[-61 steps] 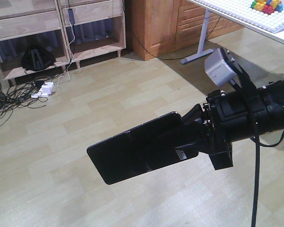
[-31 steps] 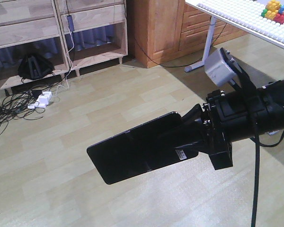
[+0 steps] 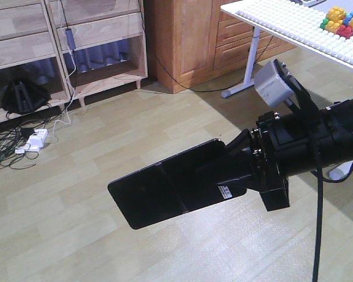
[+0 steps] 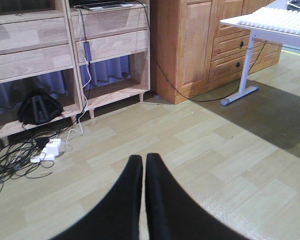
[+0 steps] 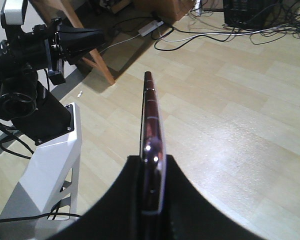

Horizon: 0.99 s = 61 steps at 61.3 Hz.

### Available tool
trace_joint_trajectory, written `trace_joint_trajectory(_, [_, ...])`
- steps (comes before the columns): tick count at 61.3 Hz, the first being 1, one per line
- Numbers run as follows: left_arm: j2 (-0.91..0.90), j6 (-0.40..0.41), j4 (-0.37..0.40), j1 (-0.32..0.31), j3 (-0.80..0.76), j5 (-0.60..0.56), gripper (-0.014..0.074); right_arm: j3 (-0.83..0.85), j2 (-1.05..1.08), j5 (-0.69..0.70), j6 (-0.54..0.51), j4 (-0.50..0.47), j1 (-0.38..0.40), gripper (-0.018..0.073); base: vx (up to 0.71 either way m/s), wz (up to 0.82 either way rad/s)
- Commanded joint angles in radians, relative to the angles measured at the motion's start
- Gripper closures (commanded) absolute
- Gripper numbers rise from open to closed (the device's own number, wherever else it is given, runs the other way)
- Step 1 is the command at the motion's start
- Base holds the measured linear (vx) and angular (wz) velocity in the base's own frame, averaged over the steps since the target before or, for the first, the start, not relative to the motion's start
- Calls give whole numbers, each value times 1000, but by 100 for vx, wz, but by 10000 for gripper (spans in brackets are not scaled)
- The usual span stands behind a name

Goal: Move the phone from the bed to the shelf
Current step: 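Carry the held phone toward the white desk with colourful blocks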

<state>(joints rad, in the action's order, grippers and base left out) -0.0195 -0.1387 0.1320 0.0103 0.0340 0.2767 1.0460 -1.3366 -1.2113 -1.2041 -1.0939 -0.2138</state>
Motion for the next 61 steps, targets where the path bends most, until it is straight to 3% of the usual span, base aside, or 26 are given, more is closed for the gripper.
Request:
trace_joint_trajectory(1, [-5,4,7,-3,2,-73,596,23,31,-80,-7,-93,1,560,25,-9])
trace_joint_trajectory(61, [-5,4,7,-3,2,-73,596,23,31,-80,-7,-93,1,560,24,-9])
